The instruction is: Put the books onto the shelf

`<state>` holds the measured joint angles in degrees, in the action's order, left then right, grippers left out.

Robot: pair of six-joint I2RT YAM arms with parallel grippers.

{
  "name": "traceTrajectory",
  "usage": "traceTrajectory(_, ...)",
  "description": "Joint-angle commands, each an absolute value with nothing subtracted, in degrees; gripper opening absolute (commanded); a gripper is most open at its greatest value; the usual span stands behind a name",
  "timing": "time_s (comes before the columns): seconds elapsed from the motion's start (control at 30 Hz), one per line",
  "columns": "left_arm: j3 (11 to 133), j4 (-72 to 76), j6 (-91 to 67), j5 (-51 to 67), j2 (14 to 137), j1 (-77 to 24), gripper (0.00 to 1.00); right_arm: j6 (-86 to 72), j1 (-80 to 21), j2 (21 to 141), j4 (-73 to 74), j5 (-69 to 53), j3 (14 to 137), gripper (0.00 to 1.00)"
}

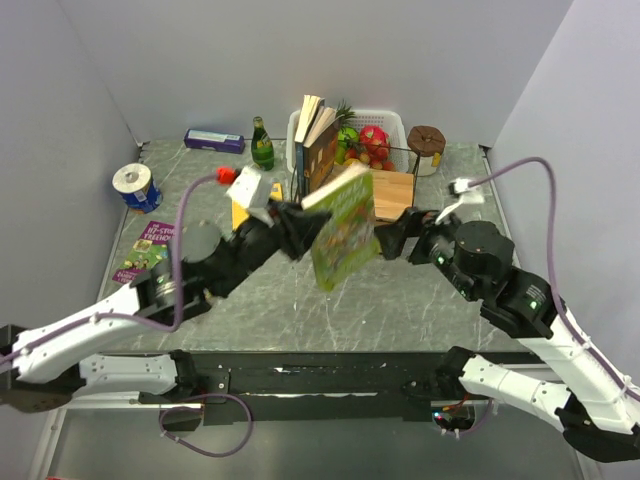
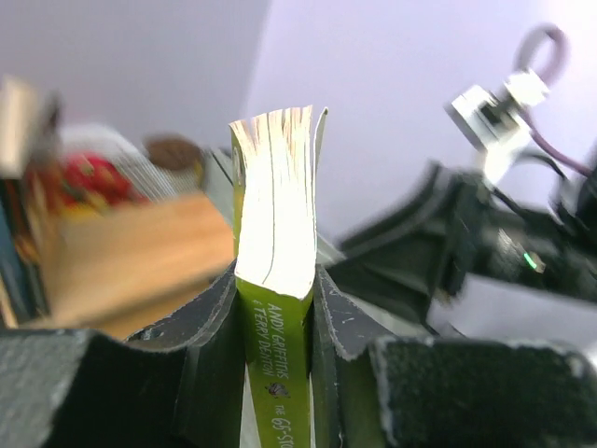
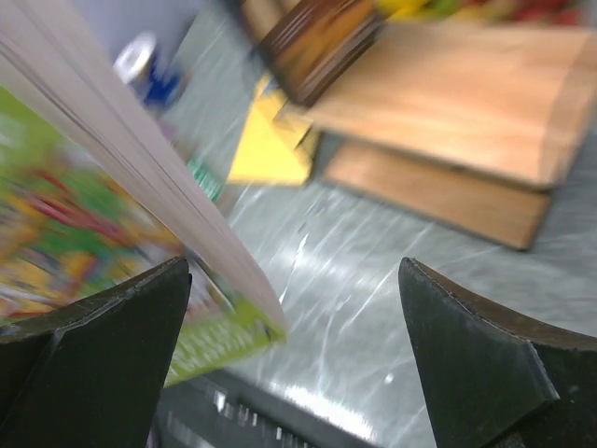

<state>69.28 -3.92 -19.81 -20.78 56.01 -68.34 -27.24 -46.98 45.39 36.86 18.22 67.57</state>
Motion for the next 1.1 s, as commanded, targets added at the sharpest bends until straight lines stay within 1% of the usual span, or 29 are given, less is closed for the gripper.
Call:
traceTrajectory(0.0,82.50,2.81,-4.32,-30.12,65.62,-68.47,0.01,-29.71,-46.67,44.65,36.65,35.76,71.45,0.99)
traceTrajectory(0.07,85.07,6.14,1.37,-33.12,68.80,-68.21,0.01,-29.18,-46.41,44.73,35.86,37.26,72.24,0.99)
traceTrajectory(0.17,88.59,10.53,4.99,-35.16,74.43,-65.41,0.01,-29.01,-45.71,46.31,36.39,39.11,73.56,0.99)
traceTrajectory(0.23,89.56,13.17,5.88,-34.46,77.77,-63.38,0.01,-29.00,-45.00,47.11,36.39,40.16,74.00,0.99)
traceTrajectory(0.27,89.47,16.75,6.85,-33.93,78.65,-61.28,0.01,-28.92,-44.30,47.54,35.52,40.60,73.83,0.99)
traceTrajectory(0.33,86.85,22.56,8.34,-31.48,80.33,-58.12,0.01,-28.92,-43.51,47.81,34.55,40.34,73.04,0.99)
traceTrajectory(0.37,85.88,27.72,9.05,-30.33,80.77,-57.23,0.01,-28.92,-43.16,47.81,33.84,40.08,72.60,0.99)
traceTrajectory(0.4,85.17,28.90,8.97,-29.10,81.90,-56.35,0.01,-28.74,-42.37,47.73,32.53,39.73,72.25,0.98)
traceTrajectory(0.53,85.60,31.55,6.69,-24.01,84.98,-51.96,0.01,-28.74,-40.96,48.25,31.29,38.24,70.67,0.98)
traceTrajectory(0.57,85.69,31.64,5.46,-21.64,85.51,-51.33,0.01,-28.83,-40.61,48.77,31.38,37.88,70.40,0.98)
traceTrajectory(0.67,85.87,32.26,3.96,-19.52,87.62,-50.36,0.01,-29.00,-38.94,49.57,30.67,36.48,69.35,0.98)
traceTrajectory(0.9,85.26,33.92,3.43,-19.77,91.67,-49.57,0.01,-30.85,-33.76,53.26,29.27,32.79,67.15,0.99)
traceTrajectory(1.07,83.85,35.07,2.64,-22.50,92.46,-47.99,0.01,-34.98,-28.40,56.86,27.00,28.57,66.01,0.99)
